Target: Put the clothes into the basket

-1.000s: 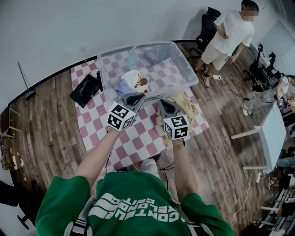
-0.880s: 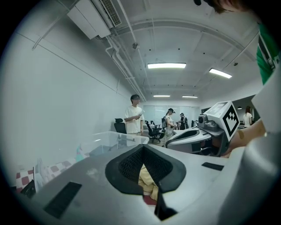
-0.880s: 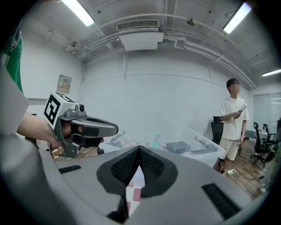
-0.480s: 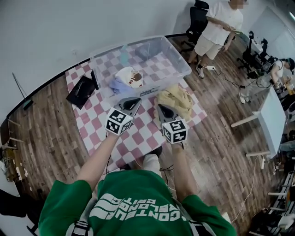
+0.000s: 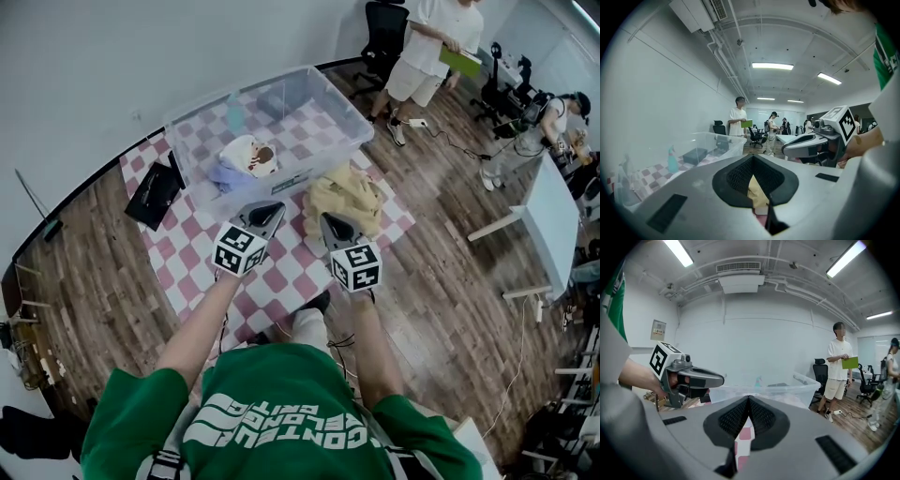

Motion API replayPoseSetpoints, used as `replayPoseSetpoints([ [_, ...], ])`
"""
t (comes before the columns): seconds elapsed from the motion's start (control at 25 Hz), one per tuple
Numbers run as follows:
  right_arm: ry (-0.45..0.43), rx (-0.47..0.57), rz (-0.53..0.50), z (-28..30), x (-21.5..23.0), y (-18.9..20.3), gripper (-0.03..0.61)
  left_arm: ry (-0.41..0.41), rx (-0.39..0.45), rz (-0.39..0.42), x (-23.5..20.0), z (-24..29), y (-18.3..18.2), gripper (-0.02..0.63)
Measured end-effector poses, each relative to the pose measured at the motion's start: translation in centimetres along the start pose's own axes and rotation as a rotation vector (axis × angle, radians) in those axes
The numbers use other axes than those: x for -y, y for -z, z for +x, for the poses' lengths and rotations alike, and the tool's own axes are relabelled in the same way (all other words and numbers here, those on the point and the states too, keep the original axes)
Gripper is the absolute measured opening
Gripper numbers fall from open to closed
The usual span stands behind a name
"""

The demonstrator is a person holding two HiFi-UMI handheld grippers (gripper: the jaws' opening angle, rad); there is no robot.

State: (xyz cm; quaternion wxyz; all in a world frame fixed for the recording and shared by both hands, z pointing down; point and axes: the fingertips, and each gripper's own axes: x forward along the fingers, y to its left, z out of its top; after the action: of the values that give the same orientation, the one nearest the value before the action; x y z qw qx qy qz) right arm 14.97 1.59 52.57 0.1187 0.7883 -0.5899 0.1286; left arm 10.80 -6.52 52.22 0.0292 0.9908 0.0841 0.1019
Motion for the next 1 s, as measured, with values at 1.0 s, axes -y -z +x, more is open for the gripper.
replayPoseSetpoints([
  [1.0, 0.285, -0.169, 0.215, -4.1, 17.5, 12.3, 0.028, 0.141, -0.227, -0.091, 2.5, 13.6, 10.3, 0.009],
])
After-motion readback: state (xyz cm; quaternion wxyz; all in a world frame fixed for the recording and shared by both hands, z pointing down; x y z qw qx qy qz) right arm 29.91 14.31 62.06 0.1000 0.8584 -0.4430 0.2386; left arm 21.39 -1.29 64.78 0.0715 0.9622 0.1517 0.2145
